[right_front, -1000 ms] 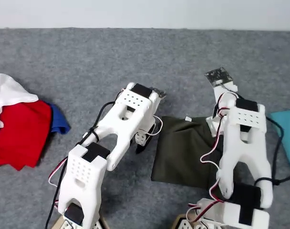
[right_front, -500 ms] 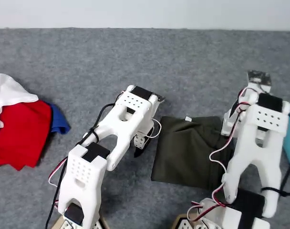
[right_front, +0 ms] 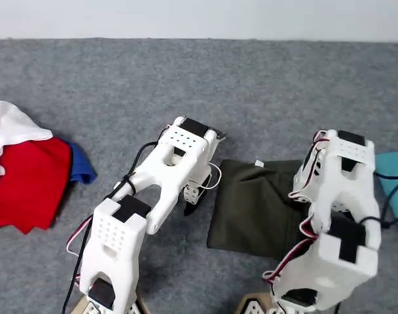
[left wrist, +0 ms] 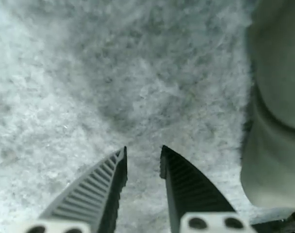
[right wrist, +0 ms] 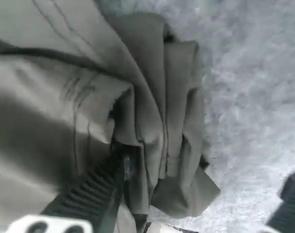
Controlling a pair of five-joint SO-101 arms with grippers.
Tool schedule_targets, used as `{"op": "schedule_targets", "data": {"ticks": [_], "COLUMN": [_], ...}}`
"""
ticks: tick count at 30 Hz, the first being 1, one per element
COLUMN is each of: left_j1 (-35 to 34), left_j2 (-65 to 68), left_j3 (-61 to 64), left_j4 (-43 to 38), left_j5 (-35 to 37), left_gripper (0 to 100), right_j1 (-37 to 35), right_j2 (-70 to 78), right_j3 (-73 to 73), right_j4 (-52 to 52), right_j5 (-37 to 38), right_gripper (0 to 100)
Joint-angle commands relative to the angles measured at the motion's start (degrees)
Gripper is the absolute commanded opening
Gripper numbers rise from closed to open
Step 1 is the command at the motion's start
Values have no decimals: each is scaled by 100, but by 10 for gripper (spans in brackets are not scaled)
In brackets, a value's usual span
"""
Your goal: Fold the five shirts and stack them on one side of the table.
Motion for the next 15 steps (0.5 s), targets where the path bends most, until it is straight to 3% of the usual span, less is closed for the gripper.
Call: {"op": "schedule_targets", "data": {"ticks": [1,6,15], "left_j1": [-9,-9,-26], "left_j2": [-369,-369,-369], "left_j3": [-22,-13,-13], "left_j4": [105,105,114], "left_j5": [35,35,35], "left_gripper": [108,108,108], "right_j1": [-180,-382,-338], "right_j2": [189,681,1569], "right_j3": [-448,-809,-1415], "right_j4": [-22,-4,40], "right_j5": [26,273,273], "right_gripper": [488,420,9]}}
